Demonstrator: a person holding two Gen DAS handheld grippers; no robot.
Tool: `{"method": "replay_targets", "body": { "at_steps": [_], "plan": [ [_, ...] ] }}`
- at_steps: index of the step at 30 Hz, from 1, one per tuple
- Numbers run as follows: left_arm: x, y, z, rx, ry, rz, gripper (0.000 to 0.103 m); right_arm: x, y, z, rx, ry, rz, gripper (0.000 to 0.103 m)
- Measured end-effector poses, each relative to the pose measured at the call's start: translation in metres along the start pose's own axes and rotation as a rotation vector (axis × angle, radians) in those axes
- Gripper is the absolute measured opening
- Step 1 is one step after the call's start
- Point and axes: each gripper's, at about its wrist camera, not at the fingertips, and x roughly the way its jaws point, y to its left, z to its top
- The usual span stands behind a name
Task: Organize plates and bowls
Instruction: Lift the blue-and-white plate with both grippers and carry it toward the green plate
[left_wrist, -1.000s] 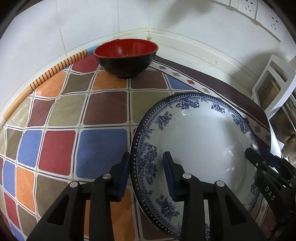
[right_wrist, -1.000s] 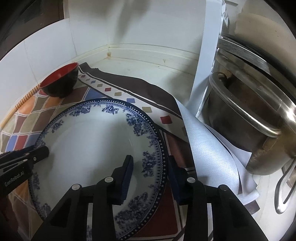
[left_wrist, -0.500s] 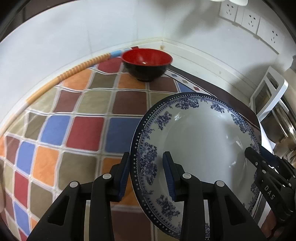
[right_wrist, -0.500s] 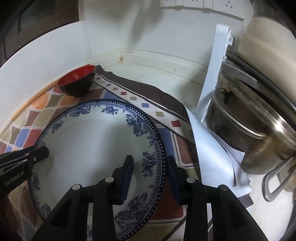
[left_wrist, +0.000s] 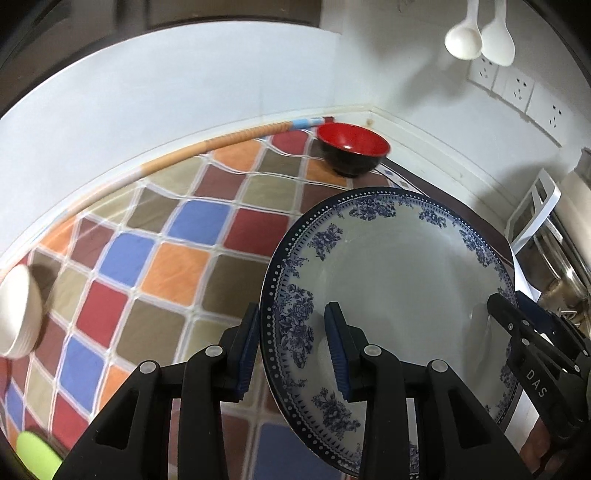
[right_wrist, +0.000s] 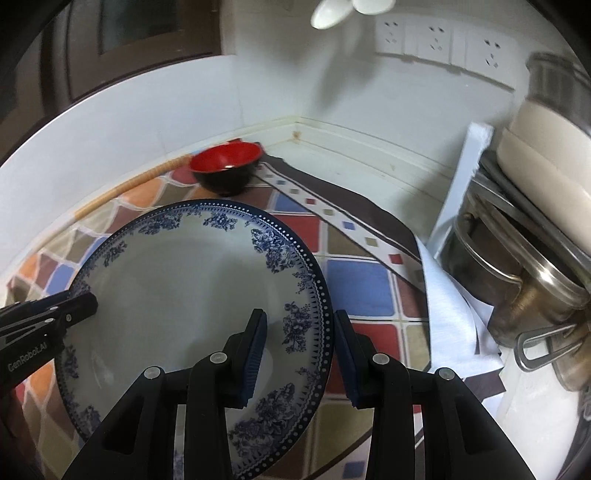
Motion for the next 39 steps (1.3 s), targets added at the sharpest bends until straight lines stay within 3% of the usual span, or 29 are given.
{"method": "replay_targets", "body": {
  "at_steps": [23,39],
  "plan": [
    [-0.104,0.110,-0.069,-0.159,-0.068,0.120,0.035,-0.076,0.116,-0.034,-0.166,-0.067,0.144,0.038],
    [-0.169,0.192,-0.135,-0.280,-0.092,0.223,0.035,-0.122,0.204,-0.071,-0.286,-0.088,0.256,0.038]
  ]
}}
